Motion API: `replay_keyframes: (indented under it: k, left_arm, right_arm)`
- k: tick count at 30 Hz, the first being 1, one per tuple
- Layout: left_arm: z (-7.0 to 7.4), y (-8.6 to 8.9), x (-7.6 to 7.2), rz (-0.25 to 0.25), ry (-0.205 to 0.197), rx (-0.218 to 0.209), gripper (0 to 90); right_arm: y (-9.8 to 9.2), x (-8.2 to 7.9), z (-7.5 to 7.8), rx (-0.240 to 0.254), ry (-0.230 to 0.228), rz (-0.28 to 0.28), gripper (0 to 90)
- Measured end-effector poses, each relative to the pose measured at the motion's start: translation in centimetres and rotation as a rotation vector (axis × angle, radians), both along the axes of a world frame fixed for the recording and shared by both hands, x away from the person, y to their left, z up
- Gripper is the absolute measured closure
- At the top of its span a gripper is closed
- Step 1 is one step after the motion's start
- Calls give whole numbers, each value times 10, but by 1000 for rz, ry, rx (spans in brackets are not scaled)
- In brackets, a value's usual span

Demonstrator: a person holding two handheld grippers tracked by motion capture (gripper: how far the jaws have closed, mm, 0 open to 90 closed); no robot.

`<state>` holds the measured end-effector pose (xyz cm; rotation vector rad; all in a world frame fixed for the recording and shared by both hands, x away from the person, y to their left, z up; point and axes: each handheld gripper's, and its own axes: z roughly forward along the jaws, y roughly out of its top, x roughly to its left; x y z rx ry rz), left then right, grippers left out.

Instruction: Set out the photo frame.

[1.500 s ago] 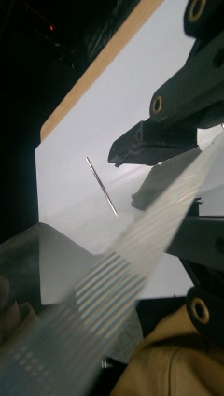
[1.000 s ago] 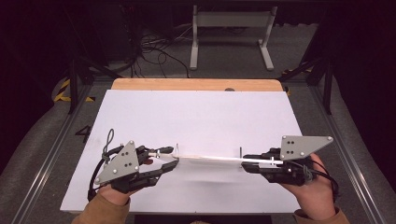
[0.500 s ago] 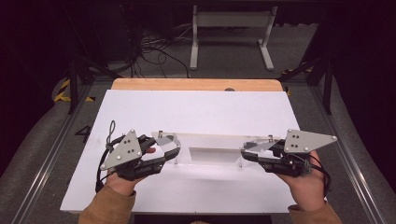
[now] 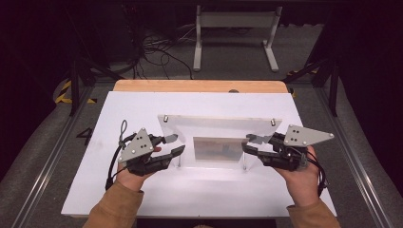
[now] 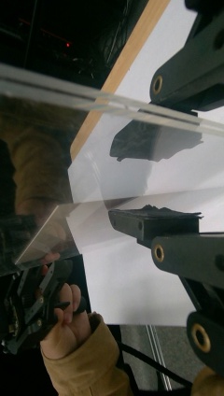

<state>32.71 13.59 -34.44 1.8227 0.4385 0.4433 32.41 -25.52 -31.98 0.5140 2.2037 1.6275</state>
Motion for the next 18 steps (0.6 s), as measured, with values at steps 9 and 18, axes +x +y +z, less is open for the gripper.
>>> replay_keyframes:
  k: [9,18]
  left_arm:
    - [-4,0,12,17,13,-46,561]
    - [-15,4,26,77,42,-50,523]
  right_arm:
    - [-2,22,-9,52,9,-33,592]
    - [-3,34,-14,71,23,-68,581]
